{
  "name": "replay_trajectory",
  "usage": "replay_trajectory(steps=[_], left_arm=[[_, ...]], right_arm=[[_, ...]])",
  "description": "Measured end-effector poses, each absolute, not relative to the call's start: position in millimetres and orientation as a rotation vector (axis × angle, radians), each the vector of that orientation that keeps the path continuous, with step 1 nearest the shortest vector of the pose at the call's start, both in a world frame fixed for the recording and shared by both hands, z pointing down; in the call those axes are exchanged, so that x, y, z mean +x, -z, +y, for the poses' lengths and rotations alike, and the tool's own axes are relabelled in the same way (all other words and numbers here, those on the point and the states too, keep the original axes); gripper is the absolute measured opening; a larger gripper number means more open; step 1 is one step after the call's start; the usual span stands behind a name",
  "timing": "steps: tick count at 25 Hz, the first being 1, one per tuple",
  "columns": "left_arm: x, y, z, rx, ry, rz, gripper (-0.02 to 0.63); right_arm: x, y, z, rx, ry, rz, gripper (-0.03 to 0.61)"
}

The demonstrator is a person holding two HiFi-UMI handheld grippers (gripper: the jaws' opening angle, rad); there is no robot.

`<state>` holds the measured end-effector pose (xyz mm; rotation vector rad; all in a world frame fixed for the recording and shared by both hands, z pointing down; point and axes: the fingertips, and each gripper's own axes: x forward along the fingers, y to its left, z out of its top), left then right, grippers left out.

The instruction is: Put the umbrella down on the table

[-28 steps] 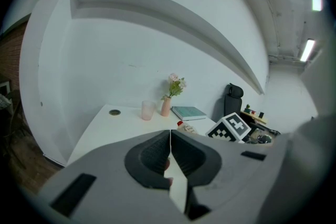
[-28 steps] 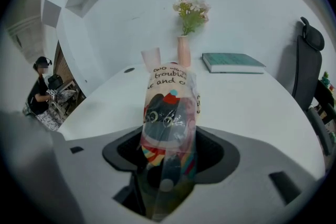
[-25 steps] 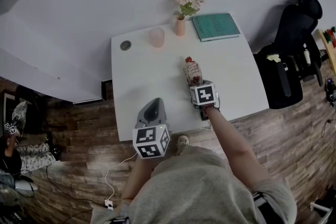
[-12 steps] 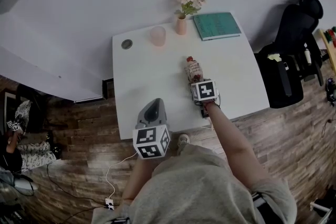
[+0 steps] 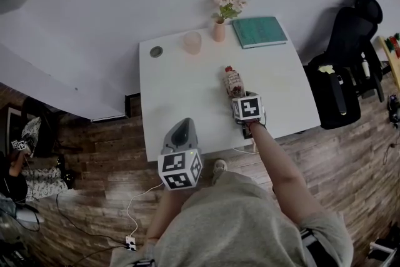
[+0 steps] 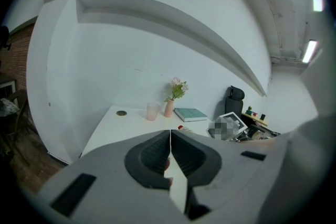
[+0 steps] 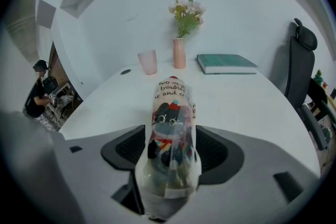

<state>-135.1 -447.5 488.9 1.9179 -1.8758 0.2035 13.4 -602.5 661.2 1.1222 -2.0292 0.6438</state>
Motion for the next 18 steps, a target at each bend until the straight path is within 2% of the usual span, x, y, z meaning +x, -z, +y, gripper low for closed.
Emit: replay_trajectory(steps=[18], left_arm=[[-130.5, -473.3, -367.8, 2.002, -0.199, -1.834, 0.009]], right_arm=[[17.1, -568.0, -489.2, 1.245, -0.601, -2.244, 0.265]])
